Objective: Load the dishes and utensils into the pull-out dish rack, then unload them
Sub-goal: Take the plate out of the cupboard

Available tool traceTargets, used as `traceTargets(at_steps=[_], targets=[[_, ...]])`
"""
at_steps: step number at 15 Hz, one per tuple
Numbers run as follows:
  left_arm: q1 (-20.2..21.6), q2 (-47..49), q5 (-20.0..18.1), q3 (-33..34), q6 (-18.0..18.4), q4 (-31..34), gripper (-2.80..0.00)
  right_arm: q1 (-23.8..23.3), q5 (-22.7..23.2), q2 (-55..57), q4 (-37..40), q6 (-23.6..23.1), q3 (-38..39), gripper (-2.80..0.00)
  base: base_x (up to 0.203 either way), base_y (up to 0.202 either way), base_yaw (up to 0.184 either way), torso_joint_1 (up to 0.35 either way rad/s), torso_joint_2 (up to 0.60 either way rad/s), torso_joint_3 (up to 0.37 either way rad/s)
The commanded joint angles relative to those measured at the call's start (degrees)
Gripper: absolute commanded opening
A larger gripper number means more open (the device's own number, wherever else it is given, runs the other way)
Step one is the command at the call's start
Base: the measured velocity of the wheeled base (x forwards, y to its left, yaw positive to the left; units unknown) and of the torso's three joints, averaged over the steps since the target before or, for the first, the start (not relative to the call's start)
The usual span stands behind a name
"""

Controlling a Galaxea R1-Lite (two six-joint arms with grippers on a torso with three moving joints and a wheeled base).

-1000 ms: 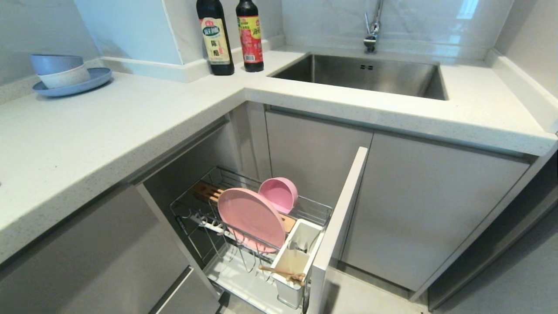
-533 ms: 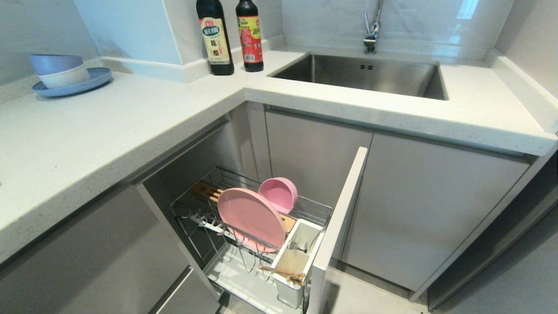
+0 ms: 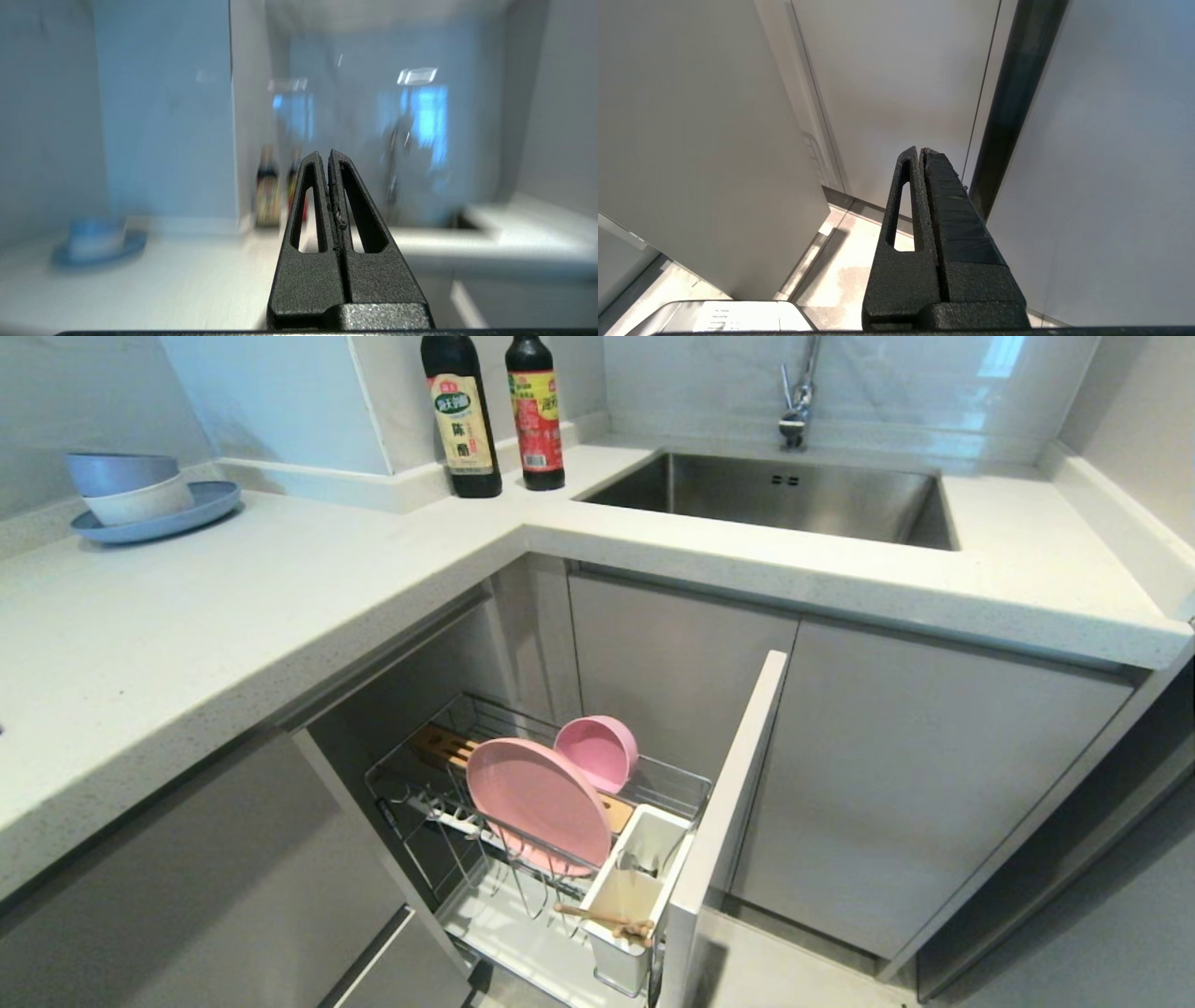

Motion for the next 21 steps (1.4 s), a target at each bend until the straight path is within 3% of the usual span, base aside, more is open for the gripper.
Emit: traceTargets(at_steps=[1,3,5,7,10,13,15,16,18,21], targets=[[0.15,15.85,-0.32,-15.30,-3.33,0.32,-2.80,0.02,0.01,0.00,-0.01,0.02,0.09,-2.80,0.000,0.000,0.000,0.000,0.00,0.000],[-0.05,26.91,1.19,-26.25,-8.63,0.46,-2.80,0.02,0.01,0.00,-0.01,0.02,0.09,-2.80,0.000,0.000,0.000,0.000,0.00,0.000],[-2.98,36.61,6.68,-31.53,-12.06,-1.59,-2.80,0.02,0.01,0.00,-0.01,0.02,0.09,-2.80,0.000,0.000,0.000,0.000,0.00,0.000],[-13.01,44.36,18.39,-33.77,-13.45,-5.65,-2.80,0.02,0.01,0.00,-0.01,0.02,0.09,-2.80,0.000,0.000,0.000,0.000,0.00,0.000],[-32.25,53.19,35.78,-34.54,-15.00,-8.67,-2.80,0.02,0.01,0.00,-0.01,0.02,0.09,-2.80,0.000,0.000,0.000,0.000,0.00,0.000],[-48.22,62.59,51.75,-29.28,-19.33,-10.77,-2.80,0.02,0.01,0.00,-0.01,0.02,0.09,-2.80,0.000,0.000,0.000,0.000,0.00,0.000],[-51.55,67.85,59.37,-23.61,-25.42,-13.09,-2.80,0.03,0.01,0.00,-0.01,0.02,0.09,-2.80,0.000,0.000,0.000,0.000,0.00,0.000],[-52.18,69.33,61.87,-21.65,-30.58,-13.30,-2.80,0.02,0.01,0.00,-0.01,0.02,0.09,-2.80,0.000,0.000,0.000,0.000,0.00,0.000],[-52.57,70.72,62.91,-18.30,-40.40,-9.56,-2.80,0.03,0.01,0.00,-0.01,0.02,0.09,-2.80,0.000,0.000,0.000,0.000,0.00,0.000],[-54.26,72.76,63.15,-13.61,-56.46,3.62,-2.80,0.02,0.01,0.00,-0.01,0.02,0.09,-2.80,0.000,0.000,0.000,0.000,0.00,0.000]])
